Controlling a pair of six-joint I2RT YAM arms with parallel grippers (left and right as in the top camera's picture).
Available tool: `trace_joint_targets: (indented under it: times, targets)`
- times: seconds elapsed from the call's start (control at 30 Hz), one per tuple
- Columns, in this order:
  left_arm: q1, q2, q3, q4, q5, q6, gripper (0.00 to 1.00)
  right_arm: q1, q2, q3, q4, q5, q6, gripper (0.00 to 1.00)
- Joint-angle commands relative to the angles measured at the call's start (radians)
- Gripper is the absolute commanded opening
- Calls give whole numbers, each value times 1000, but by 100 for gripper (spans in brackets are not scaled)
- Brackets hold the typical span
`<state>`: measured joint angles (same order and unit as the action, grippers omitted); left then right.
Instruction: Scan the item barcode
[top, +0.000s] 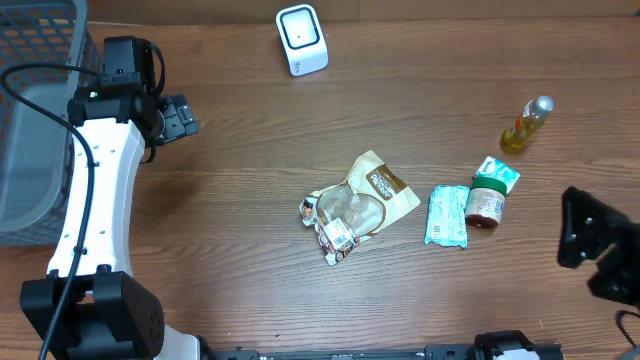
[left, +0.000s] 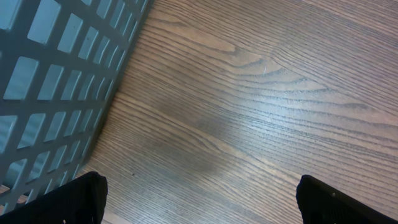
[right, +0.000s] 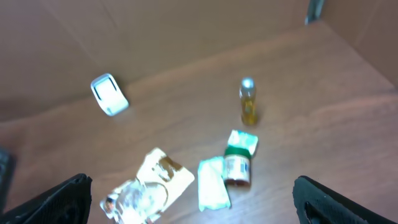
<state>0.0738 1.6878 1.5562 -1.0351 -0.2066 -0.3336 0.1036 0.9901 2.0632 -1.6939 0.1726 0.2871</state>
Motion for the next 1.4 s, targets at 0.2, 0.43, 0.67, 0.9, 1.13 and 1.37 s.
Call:
trace_joint_targets:
  times: [0.2, 0.43, 0.67, 0.9, 1.13, 1.37]
  targets:
    - [-3, 8, 3, 0, -10, 5, 100, -6, -129, -329, 77, 7, 1, 100]
    - [-3, 8, 3, 0, -10, 5, 99, -6, -214, -536, 213, 6, 2, 100]
    - [-3, 8, 3, 0, -10, 5, 100, -6, -276, -718, 353, 6, 2, 100]
    - [-3, 8, 3, 0, -10, 5, 100, -6, -354, -964, 546, 6, 2, 100]
    - [-3, 8, 3, 0, -10, 5, 99, -6, -417, -1240, 776, -19, 2, 100]
    - [-3, 8, 3, 0, -10, 5, 100, -6, -493, -1504, 988, -93, 2, 100]
